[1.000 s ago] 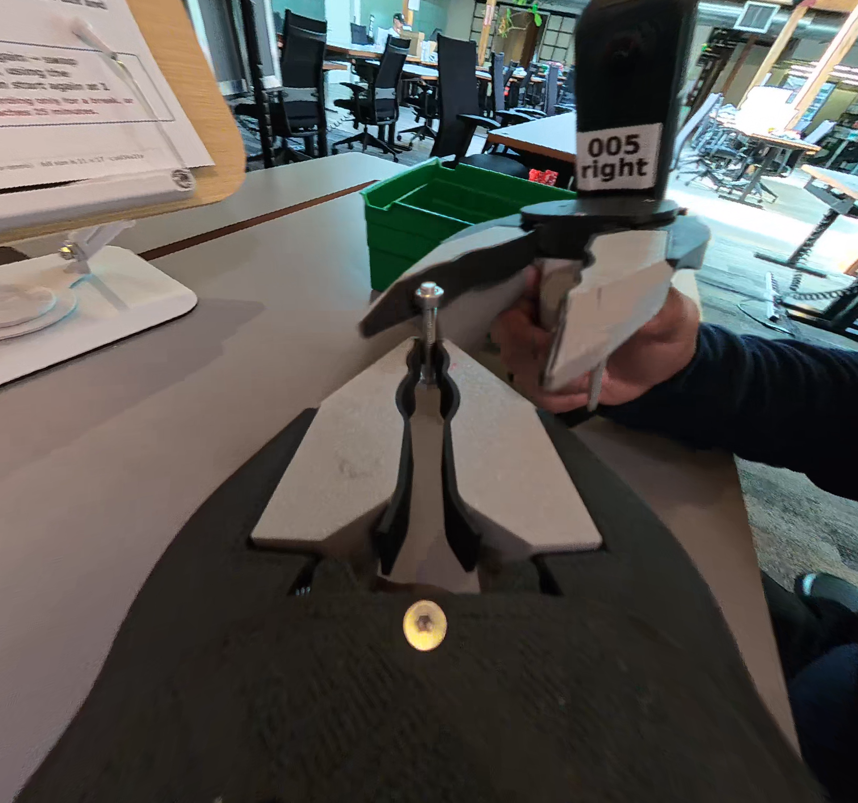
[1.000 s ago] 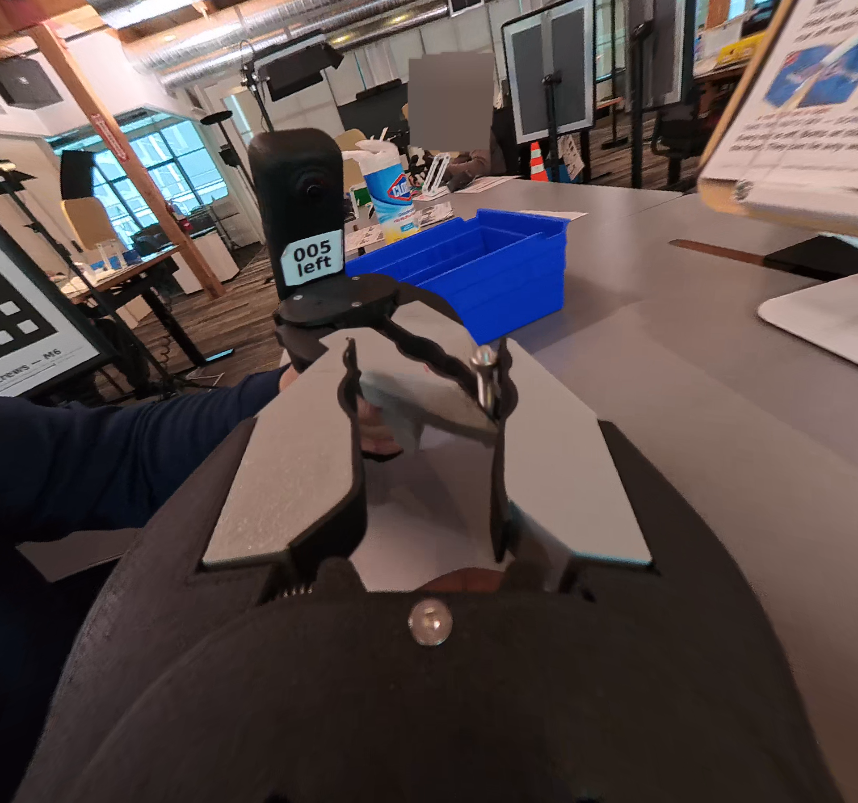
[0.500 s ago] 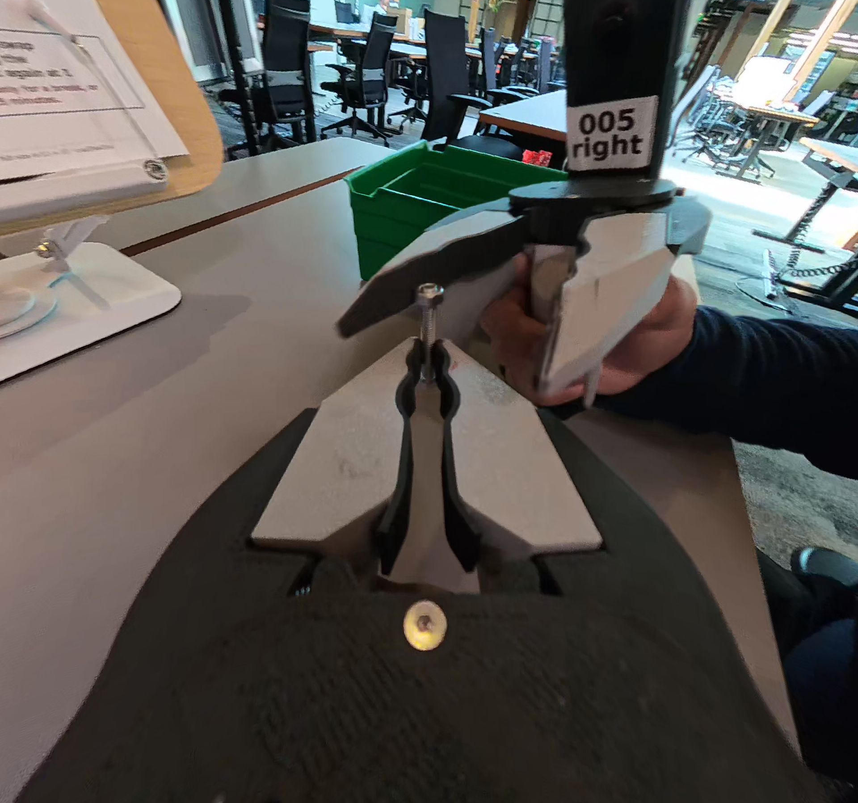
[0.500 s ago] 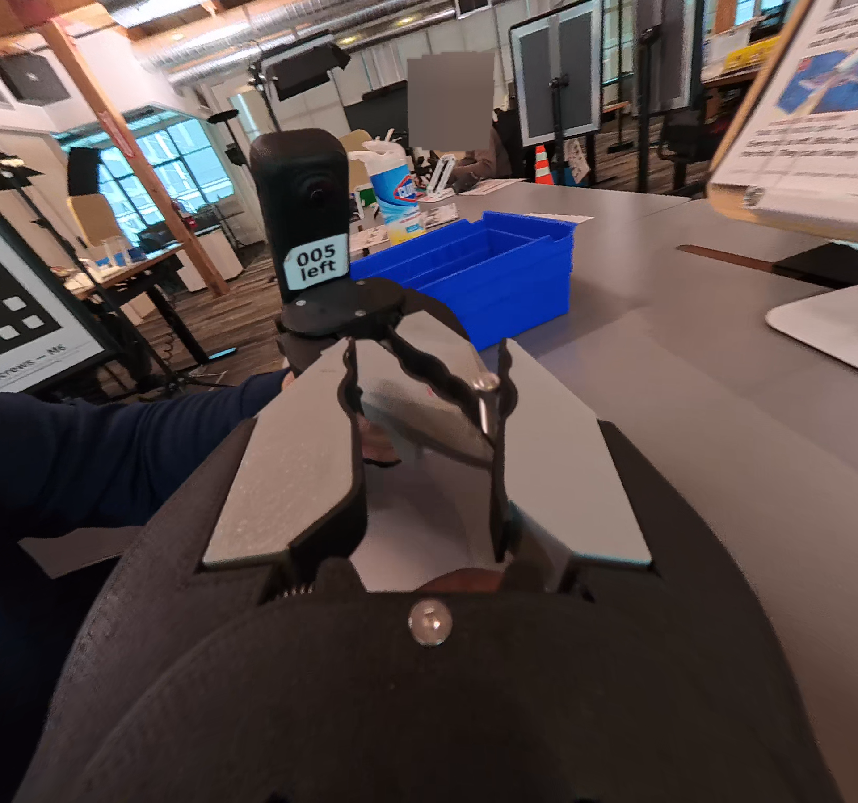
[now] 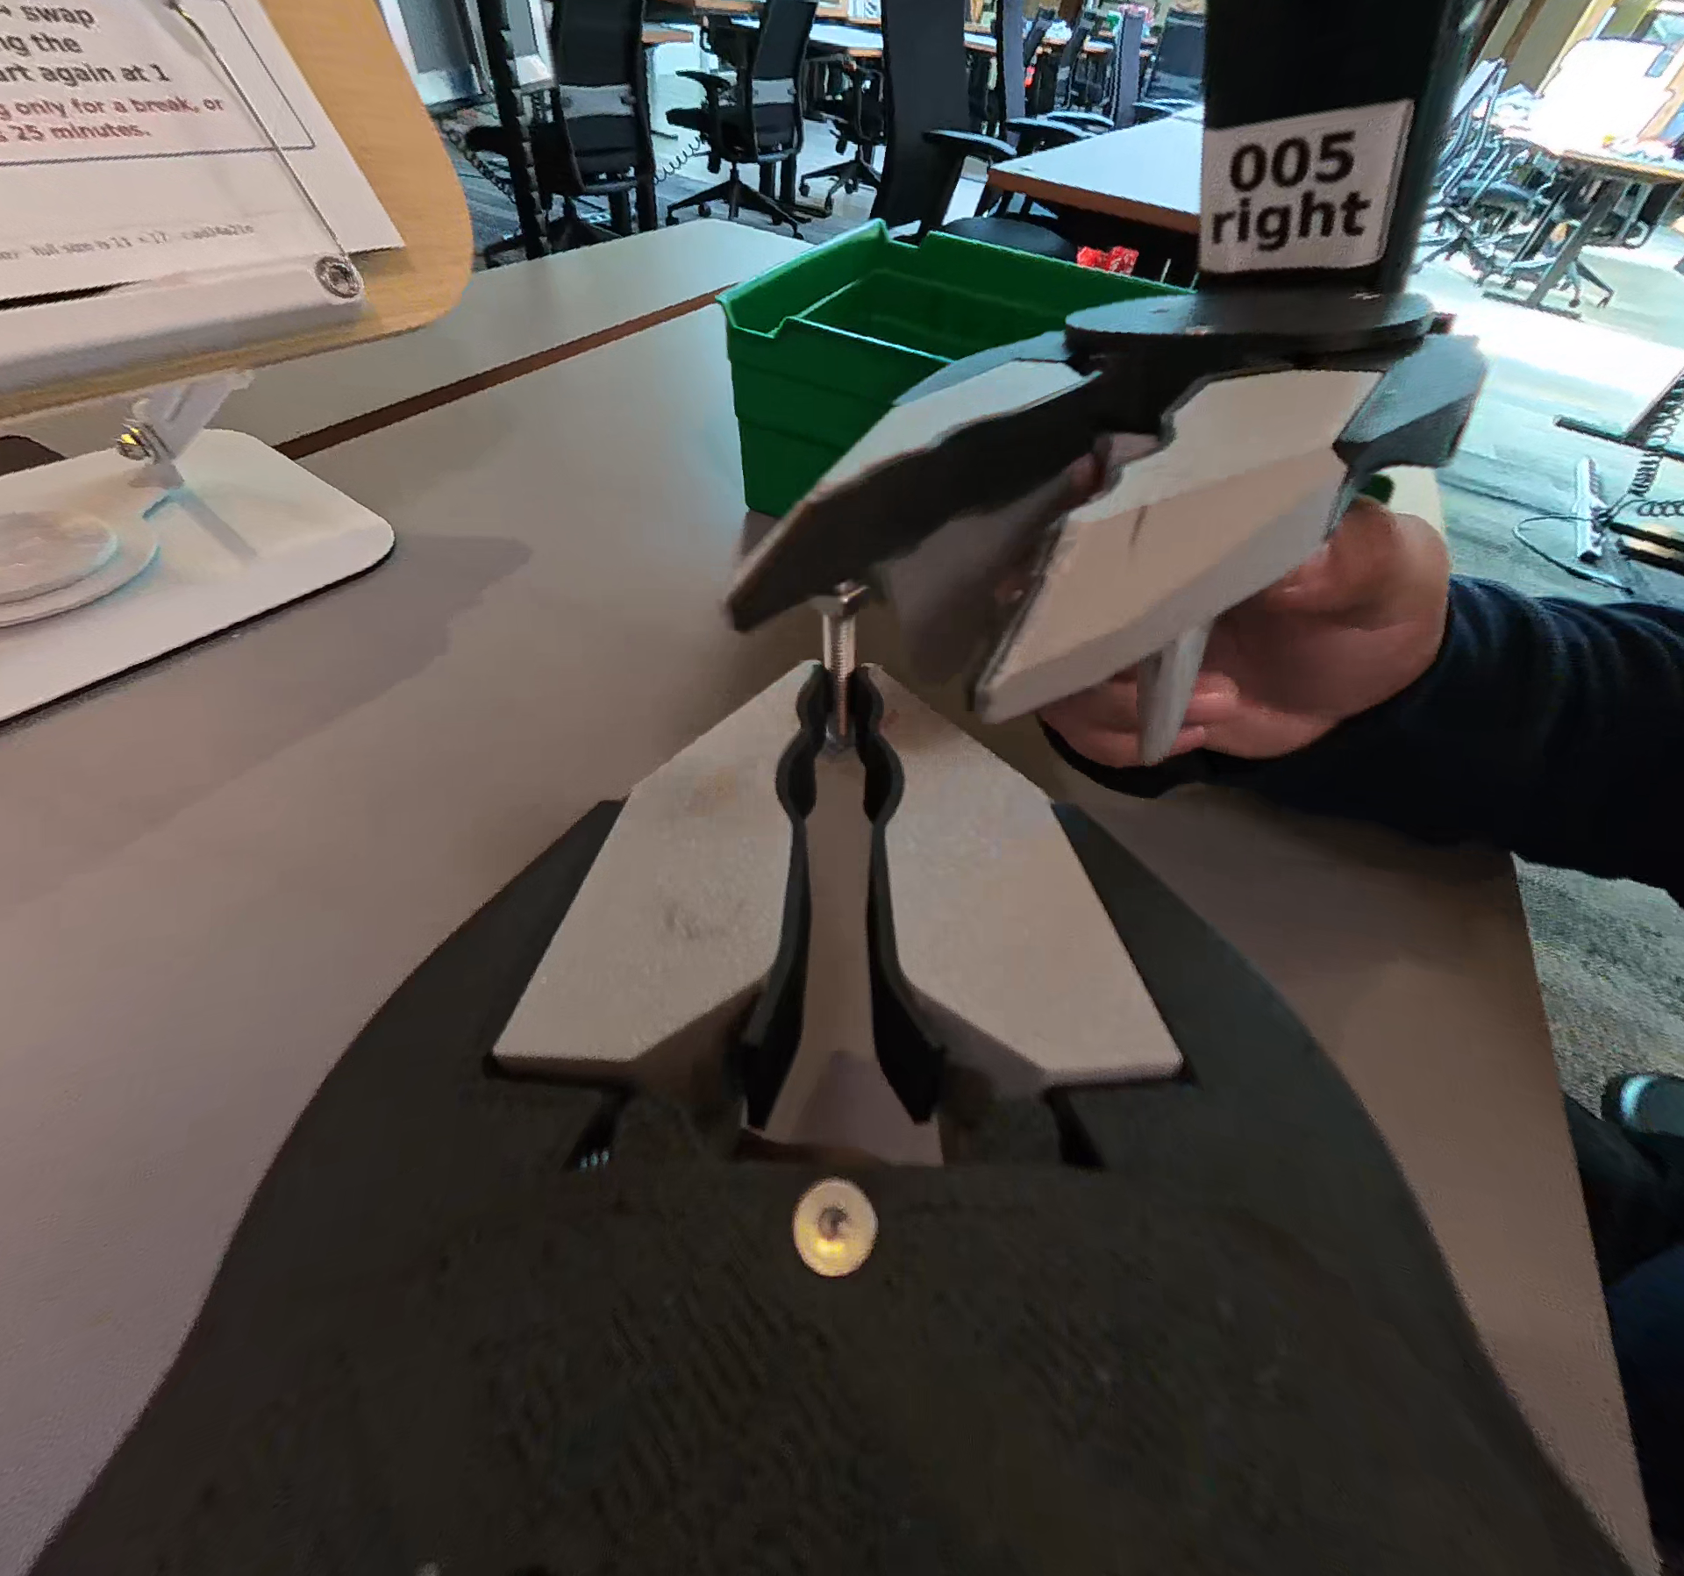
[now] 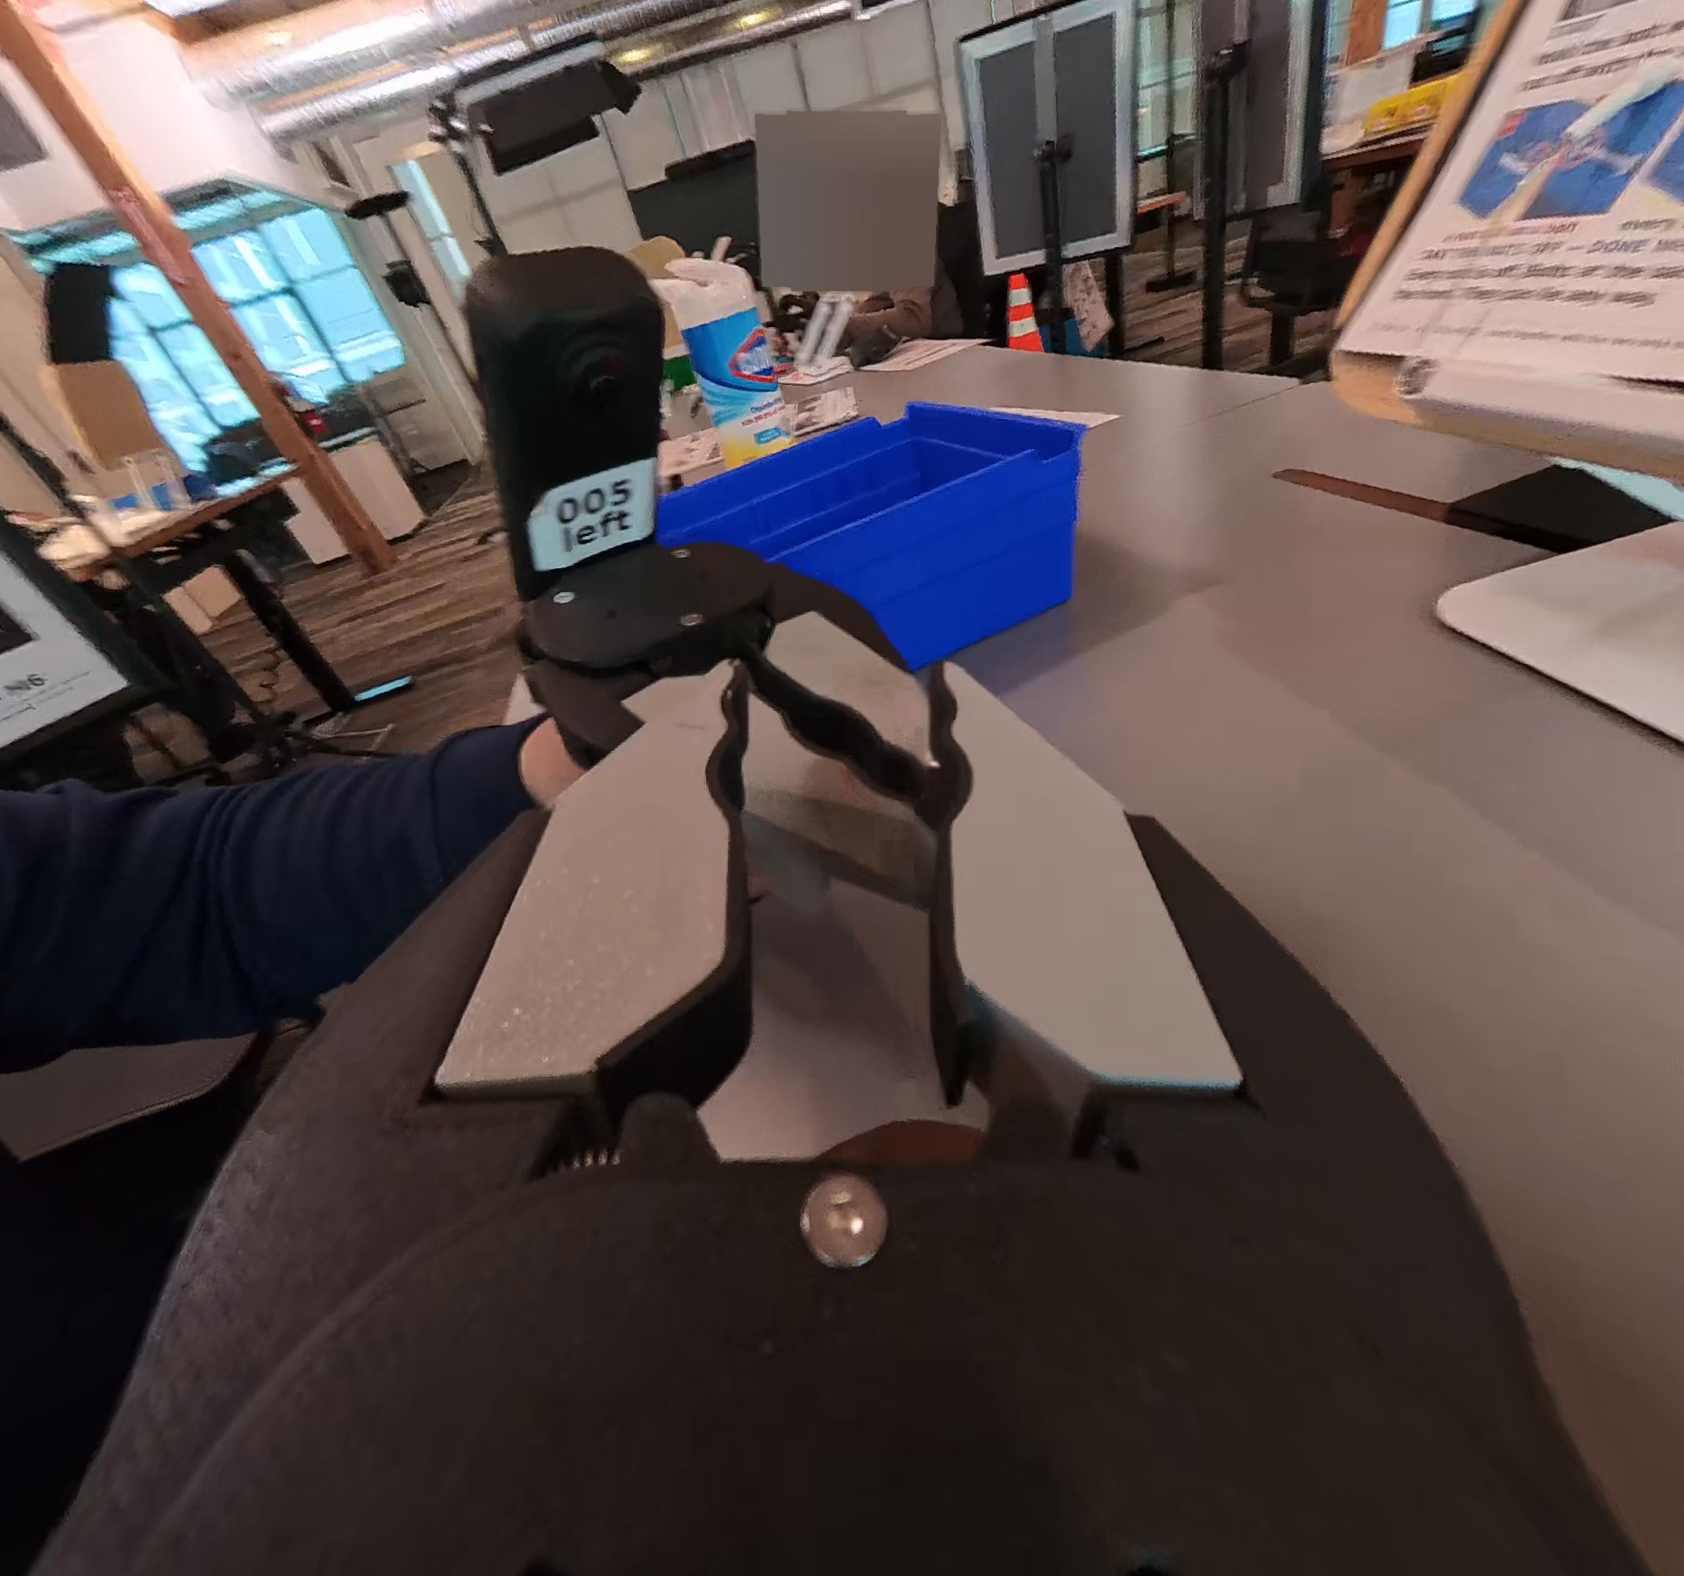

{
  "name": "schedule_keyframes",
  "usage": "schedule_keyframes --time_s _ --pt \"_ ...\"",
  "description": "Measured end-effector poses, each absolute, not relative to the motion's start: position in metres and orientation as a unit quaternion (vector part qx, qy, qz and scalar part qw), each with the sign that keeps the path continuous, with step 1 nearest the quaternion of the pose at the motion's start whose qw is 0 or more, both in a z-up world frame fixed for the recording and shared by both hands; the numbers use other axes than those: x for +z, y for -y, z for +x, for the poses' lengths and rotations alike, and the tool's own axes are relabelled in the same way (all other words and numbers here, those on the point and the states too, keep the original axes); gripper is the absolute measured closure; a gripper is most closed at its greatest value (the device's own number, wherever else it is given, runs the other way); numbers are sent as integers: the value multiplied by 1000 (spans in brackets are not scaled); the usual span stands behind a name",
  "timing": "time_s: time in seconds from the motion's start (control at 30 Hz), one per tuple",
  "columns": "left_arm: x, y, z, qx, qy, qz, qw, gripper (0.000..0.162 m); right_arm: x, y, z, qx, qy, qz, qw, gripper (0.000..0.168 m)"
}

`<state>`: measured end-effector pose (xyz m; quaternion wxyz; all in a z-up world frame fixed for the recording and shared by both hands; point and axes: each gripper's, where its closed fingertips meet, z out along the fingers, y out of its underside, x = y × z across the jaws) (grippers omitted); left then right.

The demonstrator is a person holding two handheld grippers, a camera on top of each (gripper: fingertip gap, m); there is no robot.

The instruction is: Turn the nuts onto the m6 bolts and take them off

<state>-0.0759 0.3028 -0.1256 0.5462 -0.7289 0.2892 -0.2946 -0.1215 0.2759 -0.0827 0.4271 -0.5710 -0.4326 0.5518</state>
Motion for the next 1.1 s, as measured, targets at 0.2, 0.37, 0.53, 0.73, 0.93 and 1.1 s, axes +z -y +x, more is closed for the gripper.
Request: schedule_keyframes --time_s 0.2,0.37,0.53,0.73,0.93,1.1 --pt "-117 -307 -89 -297 -267 -725 562 160 -64 -304 -92 540 387 -571 482 131" --pt "-117 -304 -82 -308 -274 -721 557 160 -85 -291 -110 535 422 -582 444 132" --pt "-120 -301 -74 -301 -289 -720 554 160 -88 -280 -124 537 433 -579 434 119" --pt "-115 -306 -88 -311 -263 -722 560 160 -79 -299 -100 537 412 -577 458 142" --pt "-118 -296 -67 -339 -286 -713 543 160 -91 -275 -125 531 451 -573 431 132" --pt "-119 -303 -81 -312 -274 -723 552 160 -82 -293 -105 536 426 -579 443 134"
